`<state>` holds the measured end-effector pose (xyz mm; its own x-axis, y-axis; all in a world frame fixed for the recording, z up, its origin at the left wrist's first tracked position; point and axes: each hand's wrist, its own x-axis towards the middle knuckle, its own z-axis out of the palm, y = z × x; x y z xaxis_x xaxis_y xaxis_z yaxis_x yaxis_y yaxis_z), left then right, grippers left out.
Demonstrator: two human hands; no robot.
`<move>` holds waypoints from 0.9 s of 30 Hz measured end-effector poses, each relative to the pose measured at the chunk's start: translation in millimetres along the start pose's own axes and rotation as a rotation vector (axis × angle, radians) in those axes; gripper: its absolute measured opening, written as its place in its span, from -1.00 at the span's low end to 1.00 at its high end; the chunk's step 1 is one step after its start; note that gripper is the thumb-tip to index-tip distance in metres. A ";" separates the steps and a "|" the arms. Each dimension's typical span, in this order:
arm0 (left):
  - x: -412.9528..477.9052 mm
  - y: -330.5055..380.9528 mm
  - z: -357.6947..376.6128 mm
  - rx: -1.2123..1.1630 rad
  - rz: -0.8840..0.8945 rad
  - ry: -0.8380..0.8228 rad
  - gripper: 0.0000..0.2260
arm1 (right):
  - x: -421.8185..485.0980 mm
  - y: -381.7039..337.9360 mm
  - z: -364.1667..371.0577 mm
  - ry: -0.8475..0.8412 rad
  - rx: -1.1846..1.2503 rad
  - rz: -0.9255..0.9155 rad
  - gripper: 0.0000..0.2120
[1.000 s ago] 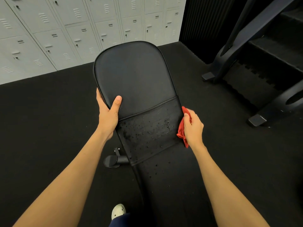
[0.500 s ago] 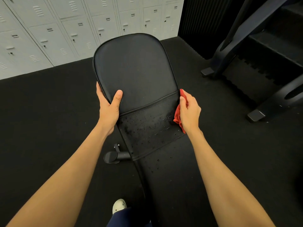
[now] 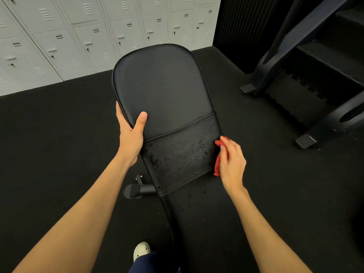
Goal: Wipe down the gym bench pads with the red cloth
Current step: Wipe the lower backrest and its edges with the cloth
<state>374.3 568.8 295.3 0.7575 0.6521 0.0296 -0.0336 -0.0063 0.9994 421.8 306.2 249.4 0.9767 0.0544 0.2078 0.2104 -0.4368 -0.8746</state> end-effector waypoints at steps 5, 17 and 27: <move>0.5 1.4 0.4 0.004 0.001 -0.010 -0.22 | 70.2 -49.0 27.9 0.085 -0.097 0.071 -0.65; -1.8 4.6 -0.7 -0.016 -0.007 -0.013 -0.21 | -34.6 -13.5 25.2 -0.034 -0.251 -0.241 -0.56; -2.4 6.8 0.0 -0.031 -0.023 -0.022 -0.21 | 38.2 -41.4 20.4 0.064 -0.193 -0.146 -0.76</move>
<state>372.2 567.1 302.0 0.7726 0.6348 0.0072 -0.0362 0.0326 0.9988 451.2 344.7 284.5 0.9306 0.0749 0.3583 0.3306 -0.5921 -0.7349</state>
